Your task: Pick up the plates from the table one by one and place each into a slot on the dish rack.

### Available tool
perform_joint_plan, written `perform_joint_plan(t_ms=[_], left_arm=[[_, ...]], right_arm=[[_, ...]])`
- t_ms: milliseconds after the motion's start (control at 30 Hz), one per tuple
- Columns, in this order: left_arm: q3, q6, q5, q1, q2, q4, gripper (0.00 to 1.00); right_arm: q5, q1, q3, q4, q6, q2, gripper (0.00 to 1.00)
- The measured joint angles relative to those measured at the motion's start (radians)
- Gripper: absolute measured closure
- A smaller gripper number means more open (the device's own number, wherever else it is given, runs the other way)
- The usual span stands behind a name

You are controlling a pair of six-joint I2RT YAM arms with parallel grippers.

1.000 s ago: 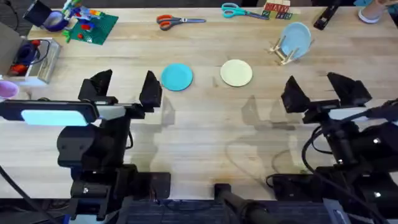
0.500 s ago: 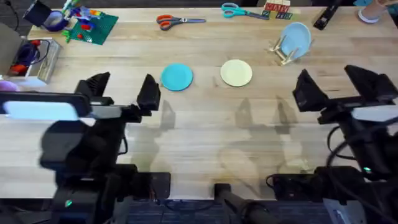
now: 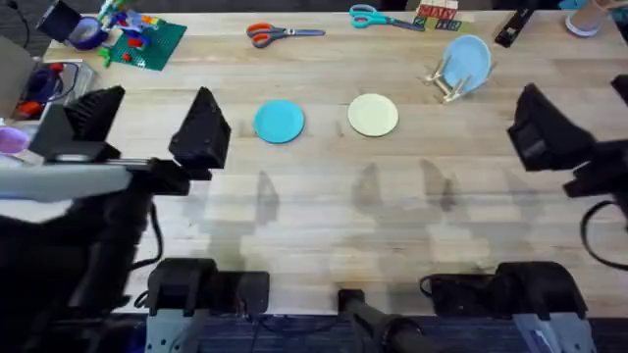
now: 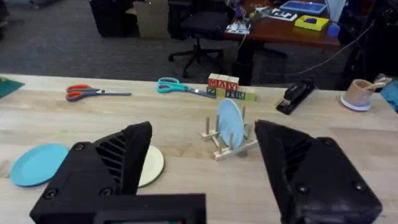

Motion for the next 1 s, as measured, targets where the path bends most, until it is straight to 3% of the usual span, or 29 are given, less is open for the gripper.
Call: perform_joint_plan(t_ms=[367, 733, 767, 1000], left_arm=[[0.438, -0.004, 0.016, 0.000, 0.355, -0.342, 0.007], [0.928, -0.027, 0.017, 0.000, 0.807, -0.695, 0.008], [1.040, -0.029, 0.017, 0.000, 0.918, -0.788, 0.008], [1.231, -0.033, 0.040, 0.000, 1.133, -0.972, 0.008]], right_arm=[[0.000, 0.000, 0.392, -0.278, 0.000, 0.351, 0.007], [0.000, 0.000, 0.848, -0.647, 0.000, 0.730, 0.007], [0.000, 0.000, 0.941, -0.735, 0.000, 0.806, 0.007], [0.000, 0.000, 1.044, -0.875, 0.000, 0.942, 0.007]])
